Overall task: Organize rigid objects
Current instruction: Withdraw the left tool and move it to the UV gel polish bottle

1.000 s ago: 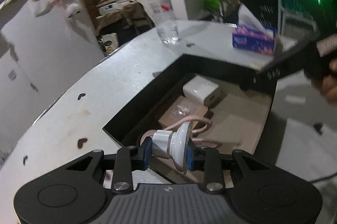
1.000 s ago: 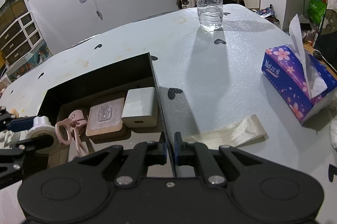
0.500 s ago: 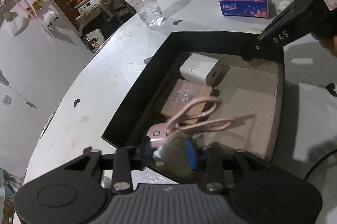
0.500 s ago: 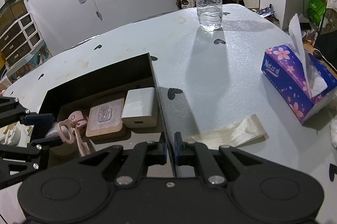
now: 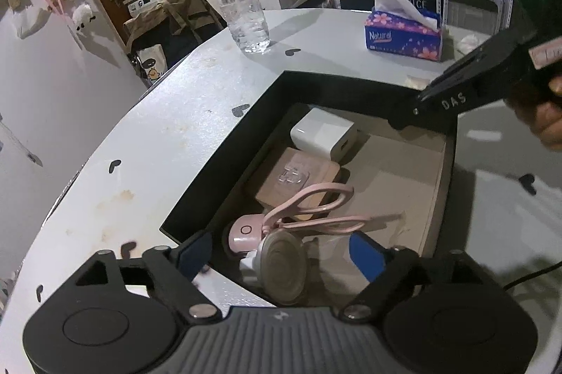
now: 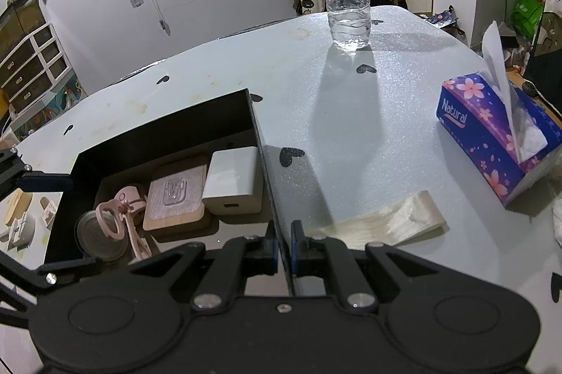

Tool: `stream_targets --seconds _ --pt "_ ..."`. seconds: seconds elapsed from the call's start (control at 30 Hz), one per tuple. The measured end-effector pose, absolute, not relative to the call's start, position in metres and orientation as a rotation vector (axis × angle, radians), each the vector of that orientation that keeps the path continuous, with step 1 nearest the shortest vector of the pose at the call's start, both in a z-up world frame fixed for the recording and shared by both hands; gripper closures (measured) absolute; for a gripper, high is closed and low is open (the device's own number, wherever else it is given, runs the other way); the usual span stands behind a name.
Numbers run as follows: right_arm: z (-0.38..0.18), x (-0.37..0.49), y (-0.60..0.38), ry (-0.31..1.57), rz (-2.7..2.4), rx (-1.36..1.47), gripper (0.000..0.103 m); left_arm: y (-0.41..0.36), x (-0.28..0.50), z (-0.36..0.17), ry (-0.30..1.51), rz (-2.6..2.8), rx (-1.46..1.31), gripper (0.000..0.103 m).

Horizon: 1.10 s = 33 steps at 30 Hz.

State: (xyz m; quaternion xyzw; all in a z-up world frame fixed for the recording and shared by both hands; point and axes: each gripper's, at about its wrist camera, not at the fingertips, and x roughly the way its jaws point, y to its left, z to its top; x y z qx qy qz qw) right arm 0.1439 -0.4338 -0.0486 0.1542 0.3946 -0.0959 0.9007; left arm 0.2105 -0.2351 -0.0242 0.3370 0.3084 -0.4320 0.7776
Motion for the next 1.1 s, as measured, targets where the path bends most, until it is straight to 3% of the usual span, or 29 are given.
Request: stream_targets --seconds 0.2,1.1 --pt "-0.049 0.145 -0.434 0.816 -0.202 0.322 0.096 -0.231 0.209 -0.016 0.688 -0.946 0.671 0.009" --pt "-0.03 0.114 -0.428 0.785 -0.205 0.296 0.097 -0.149 0.189 -0.006 0.641 -0.799 0.35 0.004"
